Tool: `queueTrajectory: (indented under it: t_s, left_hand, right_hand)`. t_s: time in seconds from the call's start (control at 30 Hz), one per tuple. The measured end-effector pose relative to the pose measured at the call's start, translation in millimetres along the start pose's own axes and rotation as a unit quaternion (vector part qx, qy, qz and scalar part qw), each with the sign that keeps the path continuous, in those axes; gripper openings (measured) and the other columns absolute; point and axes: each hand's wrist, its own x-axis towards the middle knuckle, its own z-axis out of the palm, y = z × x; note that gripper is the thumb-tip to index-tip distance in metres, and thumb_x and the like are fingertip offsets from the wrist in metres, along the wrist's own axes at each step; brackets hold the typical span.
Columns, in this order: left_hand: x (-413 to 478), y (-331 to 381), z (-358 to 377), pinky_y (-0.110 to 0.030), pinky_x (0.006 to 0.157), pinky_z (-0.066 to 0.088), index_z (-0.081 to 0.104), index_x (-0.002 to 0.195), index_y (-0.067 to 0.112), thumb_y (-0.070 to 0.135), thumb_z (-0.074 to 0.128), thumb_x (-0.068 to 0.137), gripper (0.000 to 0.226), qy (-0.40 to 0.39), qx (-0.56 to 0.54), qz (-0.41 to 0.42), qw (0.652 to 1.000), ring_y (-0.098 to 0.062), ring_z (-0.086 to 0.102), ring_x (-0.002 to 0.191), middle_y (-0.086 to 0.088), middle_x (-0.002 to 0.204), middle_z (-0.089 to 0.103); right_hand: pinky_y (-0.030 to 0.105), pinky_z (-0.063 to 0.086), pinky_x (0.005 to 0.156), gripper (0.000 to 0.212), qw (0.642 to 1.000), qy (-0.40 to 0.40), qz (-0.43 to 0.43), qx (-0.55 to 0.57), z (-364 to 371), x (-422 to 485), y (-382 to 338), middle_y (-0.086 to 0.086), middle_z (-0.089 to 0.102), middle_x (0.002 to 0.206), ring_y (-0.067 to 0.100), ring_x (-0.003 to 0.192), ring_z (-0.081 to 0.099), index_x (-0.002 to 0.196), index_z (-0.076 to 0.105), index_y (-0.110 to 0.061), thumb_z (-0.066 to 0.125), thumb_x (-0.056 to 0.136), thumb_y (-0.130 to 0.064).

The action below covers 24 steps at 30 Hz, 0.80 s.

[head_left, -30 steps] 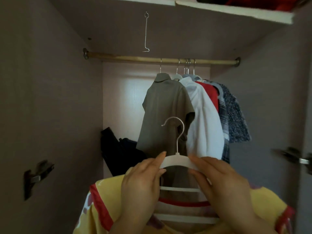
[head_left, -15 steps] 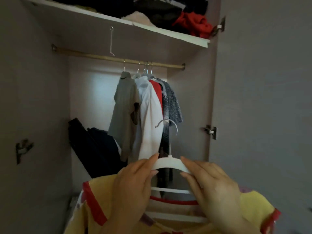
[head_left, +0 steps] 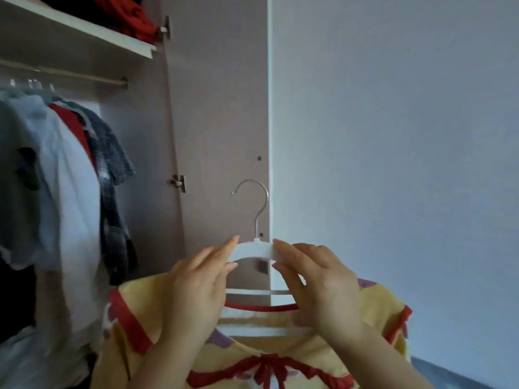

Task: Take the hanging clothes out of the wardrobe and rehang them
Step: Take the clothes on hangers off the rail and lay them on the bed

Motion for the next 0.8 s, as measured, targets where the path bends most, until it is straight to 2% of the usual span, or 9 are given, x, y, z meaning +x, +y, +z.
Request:
queueTrajectory:
  t_s: [0.07,0.2,0.3,0.43,0.63,0.73,0.8]
  left_hand:
    - [-6,20,9,-0.023,0.059,0.046,0.067,0.113,0.012,-0.003,0.074,0.073,0.044,-0.017,-0.041,0.019,0.999,-0.018,0.063,0.067,0.000,0.088,0.071]
    - [-20,61,20,-0.032,0.052,0.053,0.068,0.111,0.008,0.014,0.057,0.081,0.032,-0.027,-0.121,0.098,0.987,-0.022,0.064,0.063,-0.003,0.084,0.071]
    - [-37,96,29,-0.035,0.054,0.054,0.067,0.112,0.007,0.009,0.071,0.079,0.033,-0.056,-0.183,0.122,0.974,-0.024,0.066,0.066,-0.006,0.087,0.072]
    - [-63,156,35,-0.032,0.055,0.051,0.068,0.109,0.006,0.008,0.076,0.072,0.038,-0.064,-0.241,0.188,0.950,-0.024,0.065,0.064,-0.006,0.085,0.072]
    - [-104,273,26,-0.028,0.061,0.049,0.068,0.110,0.007,-0.001,0.084,0.059,0.055,-0.104,-0.356,0.248,0.895,-0.019,0.066,0.067,-0.005,0.086,0.072]
    - [-126,338,15,-0.028,0.062,0.051,0.065,0.114,0.009,0.005,0.078,0.072,0.045,-0.108,-0.420,0.272,0.859,-0.018,0.066,0.069,-0.004,0.087,0.072]
    - [-141,382,2,-0.028,0.061,0.051,0.064,0.116,0.009,0.016,0.065,0.080,0.036,-0.115,-0.453,0.283,0.837,-0.017,0.065,0.069,-0.004,0.088,0.072]
  right_hand:
    - [0.024,0.048,0.047,0.021,0.999,0.008,0.016,-0.043,-29,-13,3,-0.011,0.066,0.086,0.015,0.068,0.059,0.105,0.064,-0.028,0.053,0.089,-0.036]
    - [0.024,0.049,0.048,0.022,0.989,0.001,0.070,-0.129,-86,-43,-3,-0.011,0.066,0.086,0.015,0.067,0.061,0.106,0.065,-0.028,0.058,0.086,-0.033]
    - [0.024,0.050,0.047,0.024,0.975,-0.012,0.103,-0.197,-134,-68,-11,-0.010,0.068,0.086,0.014,0.067,0.062,0.104,0.069,-0.025,0.057,0.086,-0.033]
    - [0.024,0.049,0.042,0.028,0.947,-0.020,0.144,-0.286,-206,-102,-24,-0.010,0.069,0.086,0.012,0.066,0.062,0.104,0.070,-0.024,0.053,0.087,-0.037]
    - [0.023,0.054,0.048,0.025,0.894,-0.012,0.209,-0.397,-330,-146,-52,-0.009,0.071,0.087,0.011,0.070,0.065,0.104,0.071,-0.023,0.061,0.084,-0.035]
    - [0.019,0.053,0.051,0.026,0.865,-0.002,0.226,-0.447,-396,-165,-67,-0.010,0.071,0.087,0.007,0.071,0.064,0.103,0.071,-0.024,0.059,0.083,-0.036]
    - [0.019,0.054,0.052,0.028,0.848,0.007,0.230,-0.477,-441,-177,-79,-0.010,0.071,0.087,0.006,0.071,0.064,0.104,0.070,-0.024,0.056,0.082,-0.036]
